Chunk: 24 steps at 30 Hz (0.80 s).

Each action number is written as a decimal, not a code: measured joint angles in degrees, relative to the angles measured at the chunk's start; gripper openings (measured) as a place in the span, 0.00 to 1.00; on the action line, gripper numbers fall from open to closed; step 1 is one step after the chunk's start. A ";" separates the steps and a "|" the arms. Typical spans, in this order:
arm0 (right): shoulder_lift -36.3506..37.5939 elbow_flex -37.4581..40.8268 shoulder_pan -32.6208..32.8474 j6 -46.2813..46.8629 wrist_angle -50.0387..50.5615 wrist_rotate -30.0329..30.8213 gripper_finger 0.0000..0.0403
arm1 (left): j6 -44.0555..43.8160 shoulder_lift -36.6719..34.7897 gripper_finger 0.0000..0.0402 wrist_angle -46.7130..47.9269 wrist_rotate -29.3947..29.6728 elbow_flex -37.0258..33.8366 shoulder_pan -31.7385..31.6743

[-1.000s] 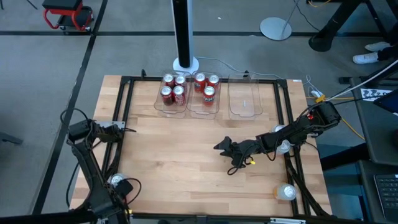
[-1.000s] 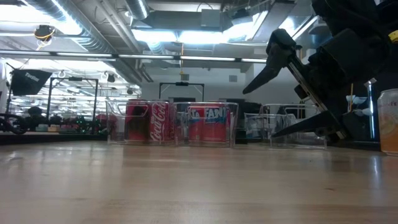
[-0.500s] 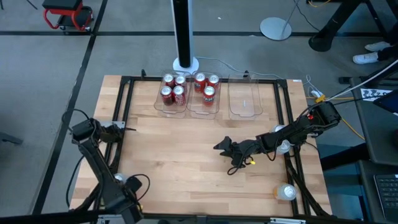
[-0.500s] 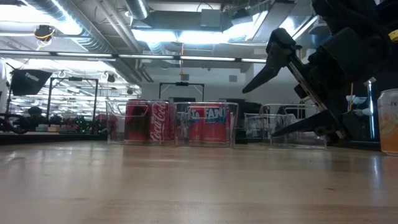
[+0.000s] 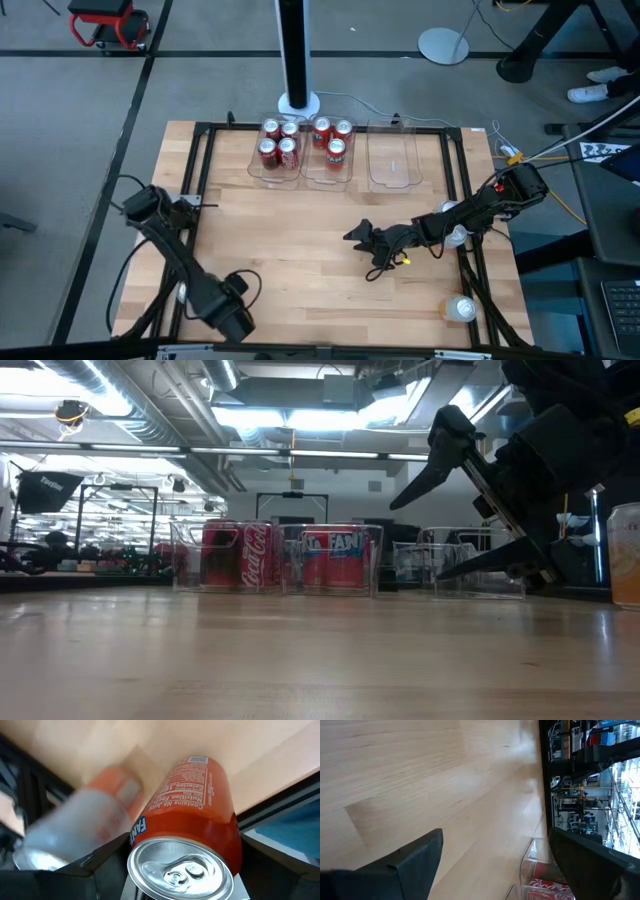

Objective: Sort soda cans
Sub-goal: Put the orange soda can into the middle transparent bin

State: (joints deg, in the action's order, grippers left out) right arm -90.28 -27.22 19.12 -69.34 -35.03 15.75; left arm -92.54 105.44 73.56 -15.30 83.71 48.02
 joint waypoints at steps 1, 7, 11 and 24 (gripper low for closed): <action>0.00 0.00 0.01 0.01 0.00 0.00 0.90 | 1.24 -0.04 0.76 0.13 0.72 0.04 -0.73; 0.00 0.00 0.01 0.07 0.00 0.00 0.90 | 11.45 -0.21 0.76 1.49 5.37 0.10 -6.26; 0.00 0.00 0.01 0.07 0.00 0.00 0.90 | 19.70 -0.23 0.76 1.64 6.82 0.17 -10.86; 0.00 0.00 -0.01 0.54 0.39 -0.39 0.90 | 47.81 0.09 0.76 6.18 18.15 1.86 -28.01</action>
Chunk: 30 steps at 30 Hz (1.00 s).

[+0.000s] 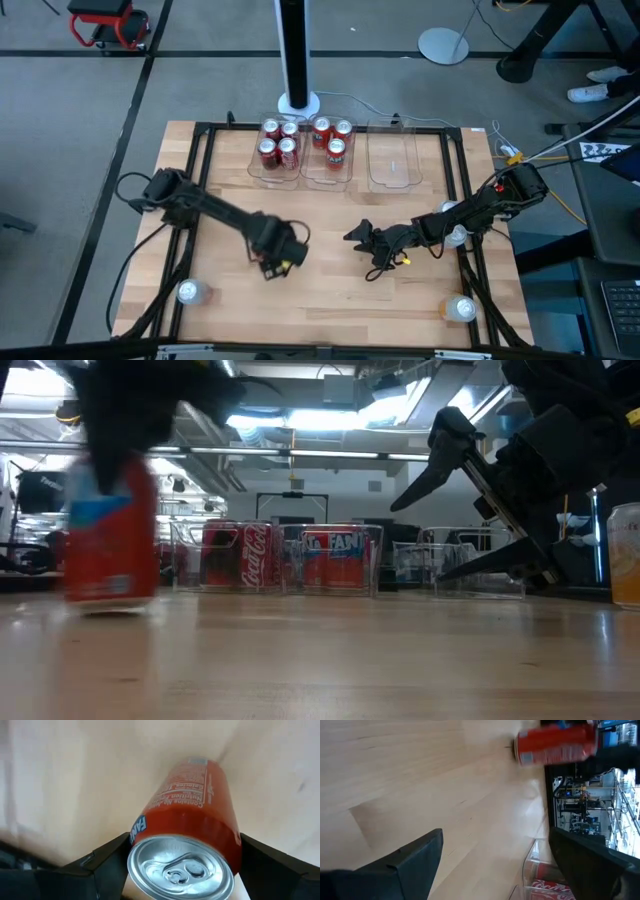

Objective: Sort soda cans
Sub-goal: Put the orange soda can into the middle transparent bin

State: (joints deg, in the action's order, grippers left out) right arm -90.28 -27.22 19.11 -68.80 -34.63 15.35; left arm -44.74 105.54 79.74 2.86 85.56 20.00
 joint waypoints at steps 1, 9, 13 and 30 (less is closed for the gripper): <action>0.00 0.00 0.00 -0.15 0.00 0.00 0.90 | 1.54 0.00 0.76 -0.30 0.62 0.41 -1.15; 0.00 0.00 0.00 -0.83 0.20 0.00 0.90 | 14.66 0.00 0.76 -6.61 1.92 0.91 -9.04; 0.00 0.00 0.00 -0.43 0.36 0.00 0.90 | 20.25 0.00 0.76 -7.25 2.83 1.92 -12.84; 0.00 0.00 0.00 1.52 2.23 -0.02 0.90 | 40.84 -0.22 0.76 -7.19 20.00 21.71 -28.18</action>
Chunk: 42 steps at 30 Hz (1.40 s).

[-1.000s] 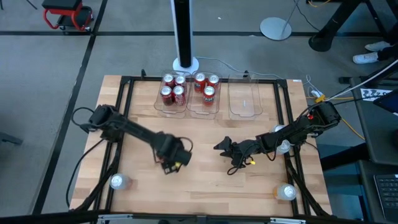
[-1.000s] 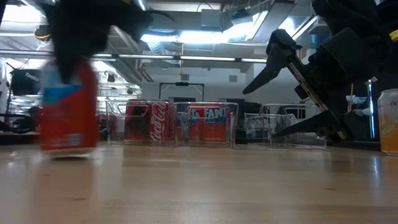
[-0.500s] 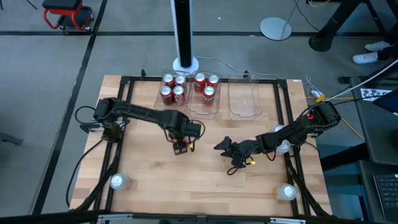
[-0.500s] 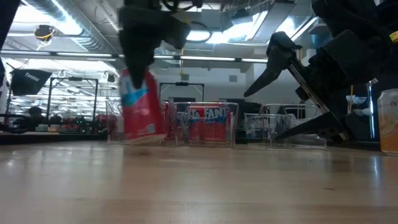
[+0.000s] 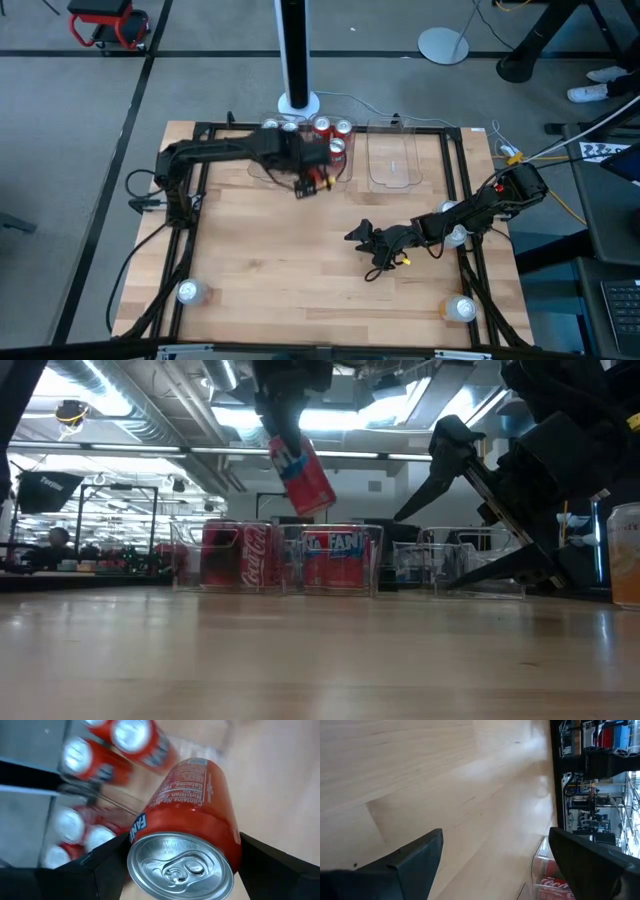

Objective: Sort soda cans
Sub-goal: Put the orange soda can into the middle transparent bin

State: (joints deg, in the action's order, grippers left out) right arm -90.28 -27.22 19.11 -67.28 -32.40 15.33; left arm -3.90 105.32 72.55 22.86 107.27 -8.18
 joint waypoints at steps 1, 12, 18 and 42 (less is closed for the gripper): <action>0.00 0.00 0.00 -0.02 0.02 0.00 0.90 | 1.00 -0.02 0.76 -0.97 -0.02 0.63 -1.08; 0.00 0.00 0.00 -0.05 0.96 0.01 0.90 | 11.93 1.78 0.76 -7.31 0.22 0.95 -11.35; 0.00 0.00 0.00 -2.13 1.56 1.90 0.90 | 14.89 4.11 0.76 -6.81 -0.28 -0.79 -13.54; 0.00 0.00 -0.39 -0.88 5.20 6.09 0.90 | 24.13 15.83 0.78 -15.53 -1.96 -1.32 -15.17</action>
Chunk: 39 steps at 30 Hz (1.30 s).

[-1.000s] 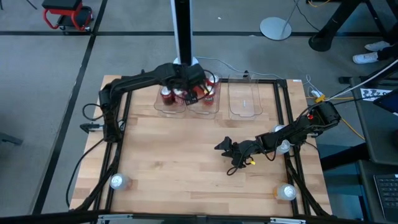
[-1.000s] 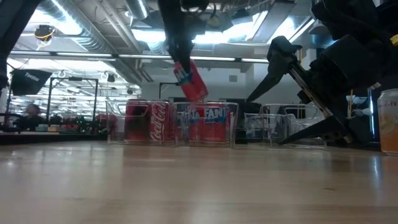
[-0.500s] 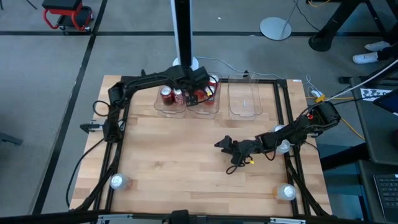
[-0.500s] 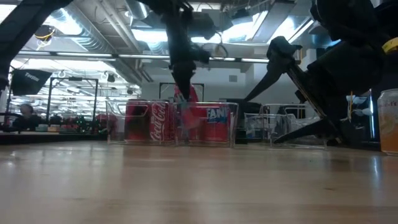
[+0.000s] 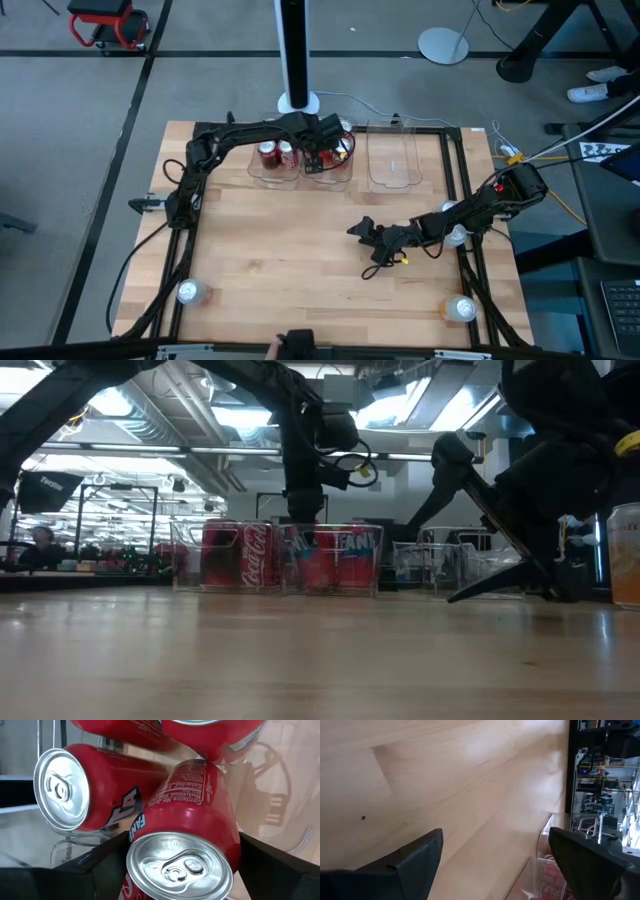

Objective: Sort soda cans
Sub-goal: Put the orange soda can into the middle transparent bin, then put the top right middle white soda can into the right transparent bin

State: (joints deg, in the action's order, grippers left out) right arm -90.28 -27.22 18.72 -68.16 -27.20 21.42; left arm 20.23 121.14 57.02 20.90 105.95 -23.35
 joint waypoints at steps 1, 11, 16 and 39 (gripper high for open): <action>0.00 0.00 0.00 0.21 0.02 0.01 0.90 | -0.01 0.04 0.79 0.02 -0.02 0.00 0.00; 0.00 0.00 0.00 1.01 0.04 0.01 0.90 | 3.32 0.11 0.86 -0.82 0.03 0.00 -0.03; 0.00 0.00 0.00 1.07 0.02 0.01 0.90 | 4.13 -0.97 0.86 -0.71 -0.01 0.00 0.00; 5.96 -4.21 0.02 4.02 13.66 3.07 0.90 | -3.61 -17.44 0.86 -4.27 -11.94 -4.11 -0.27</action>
State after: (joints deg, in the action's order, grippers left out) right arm -84.32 -31.43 18.74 -64.15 -13.54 24.49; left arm 16.62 103.70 52.74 8.96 101.84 -23.62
